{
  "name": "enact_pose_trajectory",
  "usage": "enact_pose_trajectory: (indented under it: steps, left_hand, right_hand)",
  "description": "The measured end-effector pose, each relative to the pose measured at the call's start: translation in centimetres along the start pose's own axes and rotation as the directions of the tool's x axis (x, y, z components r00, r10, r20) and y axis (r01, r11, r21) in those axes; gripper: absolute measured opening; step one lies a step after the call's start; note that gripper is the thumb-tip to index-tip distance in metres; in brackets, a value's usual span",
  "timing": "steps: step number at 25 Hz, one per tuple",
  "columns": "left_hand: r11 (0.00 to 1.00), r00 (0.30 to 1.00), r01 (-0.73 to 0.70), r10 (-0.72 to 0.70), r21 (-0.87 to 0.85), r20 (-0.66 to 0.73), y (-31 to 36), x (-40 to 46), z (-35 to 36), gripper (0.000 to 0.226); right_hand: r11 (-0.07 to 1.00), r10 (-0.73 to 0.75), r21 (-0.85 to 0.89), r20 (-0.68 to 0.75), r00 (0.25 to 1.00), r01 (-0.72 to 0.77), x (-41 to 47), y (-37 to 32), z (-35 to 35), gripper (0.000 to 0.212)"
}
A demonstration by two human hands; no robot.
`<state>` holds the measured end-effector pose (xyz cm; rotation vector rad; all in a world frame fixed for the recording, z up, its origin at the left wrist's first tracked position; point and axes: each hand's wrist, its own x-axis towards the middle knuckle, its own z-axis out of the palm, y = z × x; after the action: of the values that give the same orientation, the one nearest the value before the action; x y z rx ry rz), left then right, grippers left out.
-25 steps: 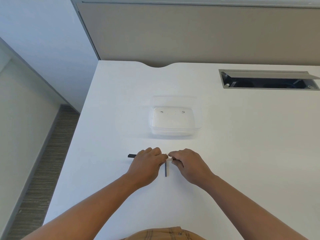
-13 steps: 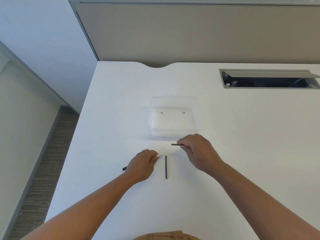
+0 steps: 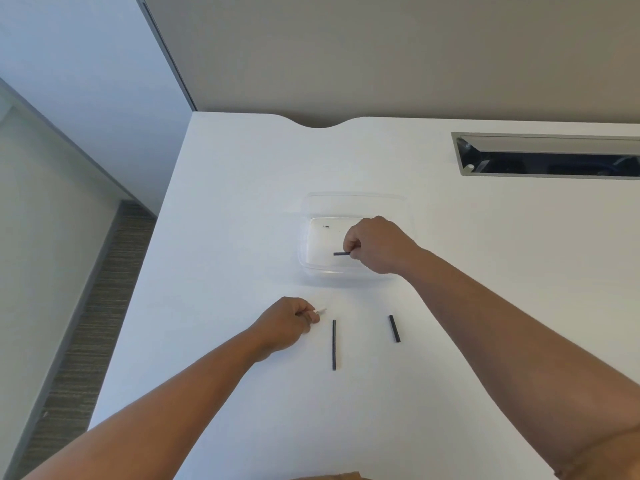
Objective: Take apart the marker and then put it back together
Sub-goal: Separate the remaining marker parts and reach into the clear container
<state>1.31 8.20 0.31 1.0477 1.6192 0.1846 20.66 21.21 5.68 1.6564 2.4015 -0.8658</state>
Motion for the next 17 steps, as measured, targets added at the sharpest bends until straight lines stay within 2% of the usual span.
enact_pose_trajectory:
  steps: [4,8,13,17]
  left_hand:
    - [1.0,1.0,0.001,-0.001,0.006,-0.014,-0.2,0.2,0.2,0.024]
    - [0.999,0.999,-0.002,0.003,0.036,-0.035,-0.4,0.5,0.3,0.024]
    - [0.998,0.999,-0.006,0.009,0.059,-0.054,-0.5,0.5,0.6,0.022]
    - [0.998,0.998,-0.011,0.014,0.058,-0.061,-0.3,0.3,0.6,0.021]
  right_hand:
    - [1.0,-0.024,-0.015,0.064,0.998,0.025,1.7,0.0,0.4,0.016]
    - [1.0,-0.018,-0.008,0.062,0.998,0.019,1.8,0.7,1.0,0.022]
    - [0.994,-0.024,0.11,-0.051,0.998,0.03,0.8,0.9,0.9,0.024]
    - [0.972,-0.032,0.223,-0.203,0.979,0.078,-1.1,0.3,0.8,0.021]
